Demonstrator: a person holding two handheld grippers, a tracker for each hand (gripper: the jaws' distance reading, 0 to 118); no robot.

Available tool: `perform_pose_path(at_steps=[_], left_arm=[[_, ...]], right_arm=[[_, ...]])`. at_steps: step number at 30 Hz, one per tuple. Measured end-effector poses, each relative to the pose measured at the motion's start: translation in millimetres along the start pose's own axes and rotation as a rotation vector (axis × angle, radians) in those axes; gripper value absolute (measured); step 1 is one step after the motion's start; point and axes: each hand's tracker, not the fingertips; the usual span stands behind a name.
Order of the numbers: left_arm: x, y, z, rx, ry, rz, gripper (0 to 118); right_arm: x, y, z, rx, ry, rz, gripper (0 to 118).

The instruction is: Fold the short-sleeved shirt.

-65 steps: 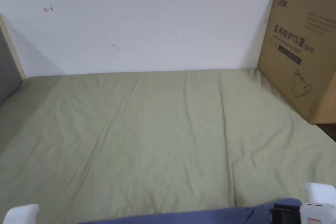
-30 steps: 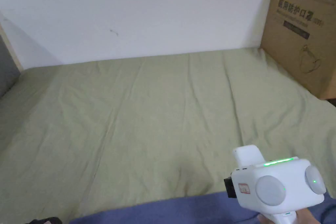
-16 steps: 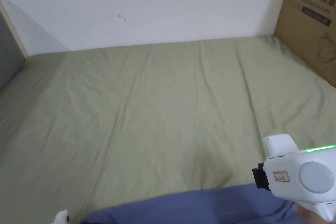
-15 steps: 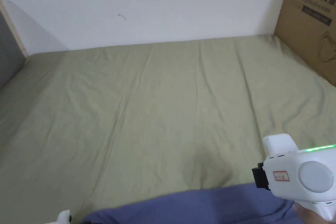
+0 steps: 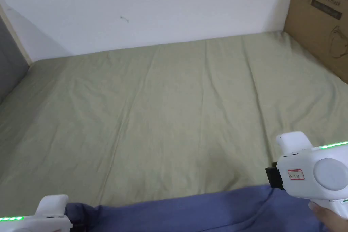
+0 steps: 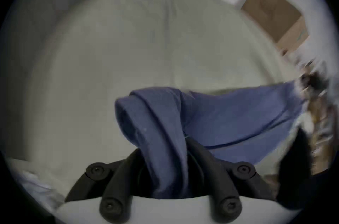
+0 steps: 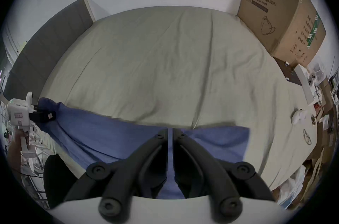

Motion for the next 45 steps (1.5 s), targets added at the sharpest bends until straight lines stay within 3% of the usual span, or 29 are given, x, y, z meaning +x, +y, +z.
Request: perform_pose_path(at_steps=[2, 8, 11, 12, 13, 14, 15, 16, 22, 26, 27, 28, 29, 33, 37, 42, 45], left_arm=[[16, 3, 1, 0.002, 0.048, -0.044, 7], [93, 24, 9, -0.021, -0.322, 0.039, 7], [141, 36, 2, -0.056, -0.424, 0.026, 9], [155, 39, -3, -0.065, -0.439, 0.011, 17], [167, 42, -7, -0.073, -0.464, 0.01, 35], [178, 45, -11, -0.079, -0.5, 0.018, 71], [187, 47, -16, -0.094, -0.547, 0.026, 95], [193, 48, -19, -0.105, -0.583, 0.033, 104], [192, 56, -12, -0.069, -0.762, 0.163, 103], [154, 59, 13, 0.045, -0.637, 0.154, 88], [143, 59, 20, 0.072, -0.596, 0.146, 74], [137, 58, 24, 0.082, -0.56, 0.144, 45], [132, 56, 27, 0.088, -0.521, 0.143, 3], [133, 51, 16, -0.008, -0.602, 0.143, 0], [173, 40, -12, -0.114, -0.578, 0.042, 0], [213, 30, -56, -0.237, -0.582, 0.019, 1], [206, 34, -57, -0.223, -0.637, 0.124, 1]], right_arm=[[6, -1, 3, 0.005, 0.008, -0.009, 5], [20, -11, 9, 0.02, 0.027, -0.045, 5], [27, -17, 8, 0.013, 0.036, -0.062, 5], [29, -20, 7, 0.008, 0.037, -0.068, 5], [31, -22, 7, 0.003, 0.039, -0.072, 5], [34, -24, 6, -0.002, 0.038, -0.076, 5], [36, -27, 6, -0.006, 0.037, -0.079, 5], [38, -29, 6, -0.009, 0.034, -0.081, 5], [47, -34, 4, -0.021, 0.029, -0.095, 5], [47, -31, 4, -0.011, 0.036, -0.104, 5], [47, -29, 4, -0.004, 0.039, -0.104, 5], [47, -28, 5, 0.001, 0.042, -0.104, 5], [47, -26, 6, 0.006, 0.045, -0.104, 5], [47, -23, 9, 0.021, 0.053, -0.103, 5], [49, -23, 12, 0.035, 0.054, -0.118, 5], [52, -26, 14, 0.024, 0.04, -0.117, 5], [52, -27, 15, 0.025, 0.036, -0.115, 5]])
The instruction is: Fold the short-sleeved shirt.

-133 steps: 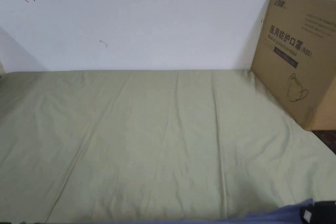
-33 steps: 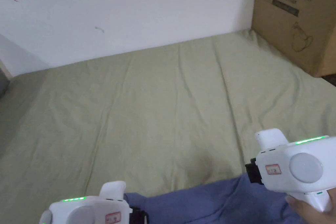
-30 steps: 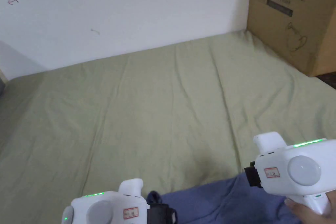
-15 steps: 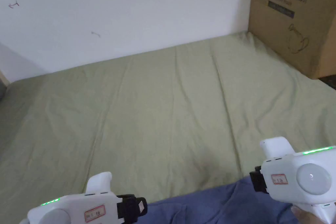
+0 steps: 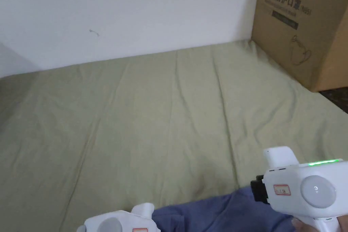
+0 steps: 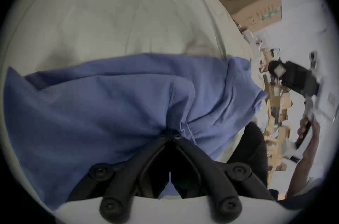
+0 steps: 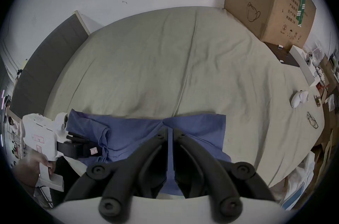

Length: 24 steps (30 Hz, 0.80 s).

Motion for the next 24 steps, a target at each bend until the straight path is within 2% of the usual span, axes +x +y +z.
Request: perform_pose_path(at_steps=[1, 3, 5, 6, 9, 12, 13, 15, 17, 19, 22, 24], left_arm=[[-1, 0, 4, 0.015, -0.033, 0.012, 1], [-6, -2, 16, 0.029, -0.195, 0.017, 1], [-16, -7, 30, 0.013, -0.385, 0.083, 1], [-20, -10, 43, 0.051, -0.424, 0.089, 1], [-57, -12, 87, 0.231, -0.355, 0.103, 1], [-112, -19, 120, 0.284, -0.36, 0.186, 2], [-127, -22, 128, 0.287, -0.35, 0.212, 8], [-153, -29, 134, 0.297, -0.313, 0.262, 63], [-165, -37, 129, 0.292, -0.303, 0.297, 106], [-177, -42, 121, 0.287, -0.313, 0.308, 116], [-183, -45, 95, 0.254, -0.414, 0.343, 117], [-200, -38, 74, 0.266, -0.553, 0.383, 117]], right_arm=[[0, 0, 0, -0.001, 0.0, -0.001, 5], [-1, 0, -1, -0.002, 0.002, -0.001, 5], [-3, 1, -1, -0.001, 0.006, 0.001, 5], [-4, 2, -1, -0.002, 0.009, 0.003, 5], [-6, 3, 3, 0.03, 0.018, 0.005, 5], [-7, 5, 4, 0.028, 0.02, 0.014, 5], [-7, 5, 4, 0.027, 0.022, 0.018, 5], [-9, 5, 4, 0.031, 0.027, 0.023, 5], [-11, 5, 2, 0.028, 0.028, 0.021, 5], [-14, 4, 0, 0.019, 0.034, 0.015, 5], [-20, 2, -2, 0.005, 0.021, 0.041, 5], [-25, 2, -3, -0.002, 0.001, 0.082, 5]])
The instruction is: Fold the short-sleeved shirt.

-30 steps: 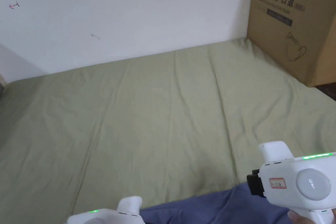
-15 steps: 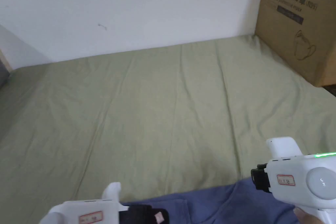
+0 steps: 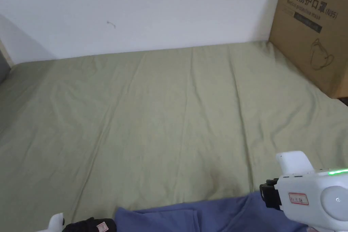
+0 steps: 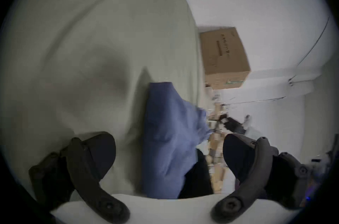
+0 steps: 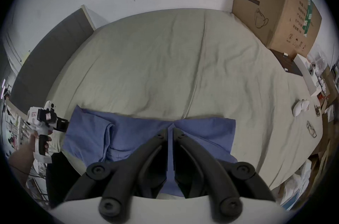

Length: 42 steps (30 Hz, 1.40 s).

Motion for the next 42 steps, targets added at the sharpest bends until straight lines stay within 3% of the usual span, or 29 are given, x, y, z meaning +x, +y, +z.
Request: perform_pose_path(at_steps=[2, 7, 8, 9, 10, 11, 12, 13, 14, 16, 23, 29, 31, 34, 36, 42], left_arm=[[-9, 1, -19, -0.049, -0.145, 0.075, 117], [-6, 7, -56, -0.158, -0.145, 0.03, 115], [-5, 6, -58, -0.155, -0.146, 0.037, 108], [-9, 7, -55, -0.143, -0.145, 0.053, 88], [-12, 8, -52, -0.12, -0.109, 0.067, 47], [-16, 9, -50, -0.096, 0.016, 0.062, 7], [-16, 6, -53, -0.09, 0.186, 0.038, 7], [-20, 2, -53, -0.098, 0.242, 0.026, 7], [-11, 0, -49, -0.055, 0.063, 0.07, 7], [9, -7, -53, -0.056, 0.215, -0.057, 7], [82, -29, -20, 0.071, 0.425, -0.22, 7], [144, -47, 24, 0.253, 0.902, -0.409, 7], [157, -53, 24, 0.251, 0.962, -0.458, 7], [175, -56, 6, 0.218, 0.927, -0.473, 7], [192, -57, -18, 0.174, 0.816, -0.474, 7], [212, -51, -106, 0.04, 0.573, -0.331, 8]], right_arm=[[-4, 1, 0, -0.008, -0.007, 0.02, 5], [-7, 4, 8, 0.012, 0.001, 0.038, 5], [-7, 5, 10, 0.018, 0.005, 0.037, 5], [-8, 6, 12, 0.024, 0.008, 0.037, 5], [-8, 7, 13, 0.028, 0.012, 0.035, 5], [-7, 9, 13, 0.032, 0.02, 0.03, 5], [-7, 10, 13, 0.034, 0.029, 0.021, 5], [-6, 11, 13, 0.036, 0.033, 0.015, 5], [-6, 11, 12, 0.038, 0.032, 0.013, 5], [-6, 12, 11, 0.043, 0.021, 0.011, 5], [-1, 7, 5, 0.026, 0.026, -0.038, 5], [2, -2, 3, 0.022, 0.049, -0.028, 5], [2, -4, 4, 0.025, 0.059, -0.027, 5], [4, -6, 3, 0.023, 0.081, -0.034, 5], [6, -8, 4, 0.026, 0.091, -0.04, 5], [15, -11, 12, 0.04, 0.105, -0.056, 5]])
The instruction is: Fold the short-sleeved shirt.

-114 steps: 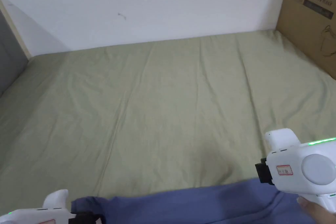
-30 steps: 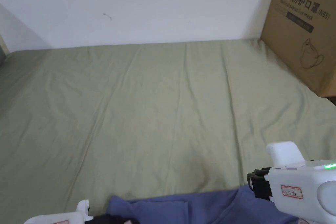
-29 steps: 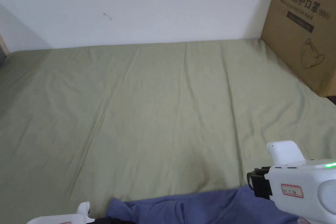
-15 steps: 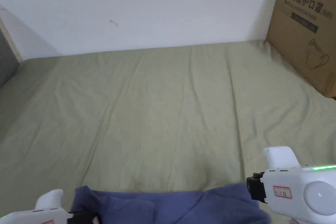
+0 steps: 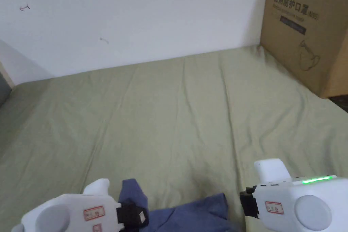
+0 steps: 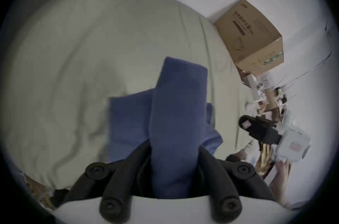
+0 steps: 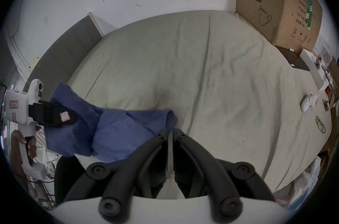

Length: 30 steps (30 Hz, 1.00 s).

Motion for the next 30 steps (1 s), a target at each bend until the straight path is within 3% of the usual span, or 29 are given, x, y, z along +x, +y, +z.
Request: perform_pose_path(at_steps=[4, 9, 10, 14, 16, 19, 21, 22, 25, 28, 30], left_arm=[[32, -1, -55, -0.112, 0.022, -0.046, 9], [53, -7, -99, -0.187, -0.079, -0.002, 16], [54, -8, -103, -0.194, -0.092, 0.005, 24], [58, -12, -107, -0.215, -0.271, 0.049, 96], [58, -11, -99, -0.192, -0.359, 0.04, 111], [61, -5, -67, -0.104, -0.325, -0.071, 114], [55, -1, -45, -0.048, -0.232, -0.148, 107], [53, 1, -34, -0.02, -0.201, -0.176, 95], [46, -1, -15, 0.027, -0.113, -0.221, 4], [44, -8, -11, 0.029, -0.118, -0.211, 1], [49, -10, -21, -0.033, -0.204, -0.185, 1]], right_arm=[[8, -2, 3, 0.005, -0.011, -0.012, 5], [18, -5, 2, -0.001, -0.021, -0.036, 5], [19, -6, 1, -0.004, -0.023, -0.038, 5], [20, -6, 0, -0.009, -0.02, -0.05, 5], [21, -6, 0, -0.008, -0.018, -0.051, 5], [21, -4, -1, -0.004, -0.016, -0.052, 5], [22, -3, 0, 0.008, -0.016, -0.056, 5], [22, -3, 0, 0.012, -0.016, -0.057, 5], [24, -1, 2, 0.018, -0.014, -0.059, 5], [27, 0, 5, 0.024, -0.023, -0.061, 5], [29, 0, 7, 0.03, -0.032, -0.064, 5]])
